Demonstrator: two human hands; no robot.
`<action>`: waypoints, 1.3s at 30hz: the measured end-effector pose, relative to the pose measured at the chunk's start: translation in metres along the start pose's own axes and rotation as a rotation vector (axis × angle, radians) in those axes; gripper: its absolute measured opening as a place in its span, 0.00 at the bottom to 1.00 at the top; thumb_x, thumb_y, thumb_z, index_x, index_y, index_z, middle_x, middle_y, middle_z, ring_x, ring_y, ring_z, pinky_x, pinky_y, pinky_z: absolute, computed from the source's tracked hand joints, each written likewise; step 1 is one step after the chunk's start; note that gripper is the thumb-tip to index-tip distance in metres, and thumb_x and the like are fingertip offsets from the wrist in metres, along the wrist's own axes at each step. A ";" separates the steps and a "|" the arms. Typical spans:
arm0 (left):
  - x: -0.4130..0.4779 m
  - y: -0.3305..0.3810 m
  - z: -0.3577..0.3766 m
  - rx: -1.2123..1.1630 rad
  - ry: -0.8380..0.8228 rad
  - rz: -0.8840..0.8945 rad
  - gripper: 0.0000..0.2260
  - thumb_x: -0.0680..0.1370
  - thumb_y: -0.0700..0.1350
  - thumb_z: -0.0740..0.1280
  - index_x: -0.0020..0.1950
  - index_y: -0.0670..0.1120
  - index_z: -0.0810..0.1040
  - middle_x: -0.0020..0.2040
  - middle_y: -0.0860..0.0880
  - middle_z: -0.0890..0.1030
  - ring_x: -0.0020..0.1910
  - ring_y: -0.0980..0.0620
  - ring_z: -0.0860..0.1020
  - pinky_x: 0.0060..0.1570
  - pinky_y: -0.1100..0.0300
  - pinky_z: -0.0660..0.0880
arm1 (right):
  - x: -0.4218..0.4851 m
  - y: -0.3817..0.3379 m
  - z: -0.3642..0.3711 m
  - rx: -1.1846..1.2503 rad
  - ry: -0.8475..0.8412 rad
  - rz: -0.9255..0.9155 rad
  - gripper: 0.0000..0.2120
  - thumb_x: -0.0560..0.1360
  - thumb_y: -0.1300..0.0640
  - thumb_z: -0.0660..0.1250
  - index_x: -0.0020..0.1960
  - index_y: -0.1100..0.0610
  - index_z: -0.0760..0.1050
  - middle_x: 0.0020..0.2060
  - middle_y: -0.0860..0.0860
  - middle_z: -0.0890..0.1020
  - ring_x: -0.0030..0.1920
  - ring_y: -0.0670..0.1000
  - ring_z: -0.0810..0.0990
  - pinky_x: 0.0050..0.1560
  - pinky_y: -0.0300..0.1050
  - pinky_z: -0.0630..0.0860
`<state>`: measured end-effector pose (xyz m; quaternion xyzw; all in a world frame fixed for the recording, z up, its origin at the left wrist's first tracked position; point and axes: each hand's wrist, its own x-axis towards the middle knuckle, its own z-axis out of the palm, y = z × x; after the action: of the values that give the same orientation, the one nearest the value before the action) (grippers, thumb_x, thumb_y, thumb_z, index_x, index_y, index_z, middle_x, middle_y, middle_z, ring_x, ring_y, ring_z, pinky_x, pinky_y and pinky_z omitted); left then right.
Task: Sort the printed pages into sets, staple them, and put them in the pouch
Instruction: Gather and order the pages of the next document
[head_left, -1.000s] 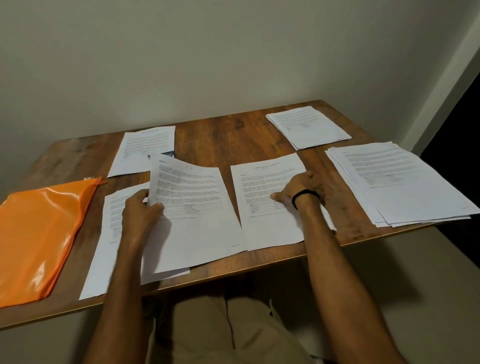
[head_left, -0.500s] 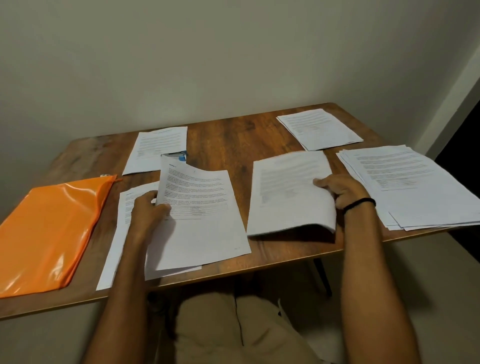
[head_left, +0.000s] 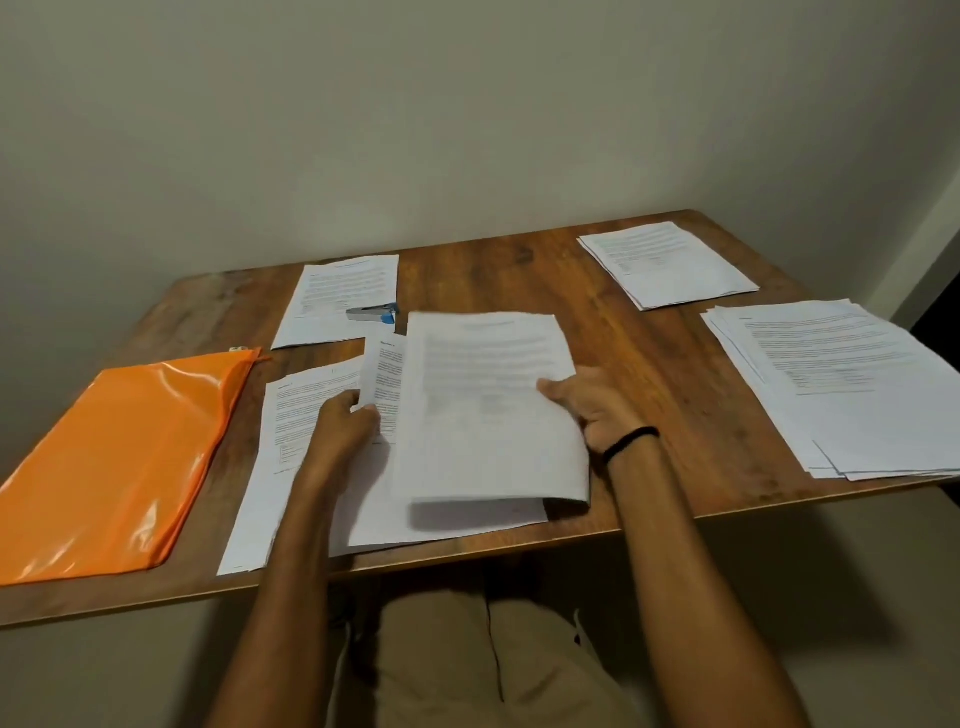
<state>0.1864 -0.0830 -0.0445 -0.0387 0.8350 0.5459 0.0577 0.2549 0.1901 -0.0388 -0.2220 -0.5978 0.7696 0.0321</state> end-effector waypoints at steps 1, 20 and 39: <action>0.000 0.002 0.002 0.013 0.006 -0.002 0.11 0.84 0.42 0.59 0.64 0.44 0.77 0.64 0.48 0.77 0.53 0.49 0.75 0.51 0.56 0.71 | 0.001 0.008 0.010 -0.092 0.021 -0.046 0.08 0.77 0.72 0.66 0.49 0.62 0.80 0.47 0.57 0.85 0.45 0.56 0.85 0.42 0.47 0.83; -0.020 0.061 0.014 -0.342 0.088 0.569 0.16 0.82 0.45 0.63 0.68 0.51 0.64 0.61 0.46 0.78 0.55 0.51 0.82 0.49 0.57 0.82 | -0.006 -0.035 0.025 -0.204 0.094 -0.563 0.18 0.80 0.51 0.68 0.64 0.58 0.70 0.57 0.50 0.83 0.54 0.48 0.84 0.53 0.49 0.83; -0.029 0.056 0.080 0.262 -0.152 0.317 0.13 0.81 0.42 0.67 0.65 0.47 0.73 0.57 0.55 0.76 0.53 0.56 0.77 0.54 0.59 0.75 | 0.000 -0.015 -0.027 -0.700 0.590 -0.364 0.14 0.79 0.63 0.66 0.63 0.65 0.76 0.57 0.61 0.82 0.57 0.63 0.80 0.50 0.47 0.75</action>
<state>0.2124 0.0132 -0.0216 0.1420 0.8877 0.4362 0.0386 0.2619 0.2182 -0.0302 -0.3199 -0.8150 0.4089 0.2575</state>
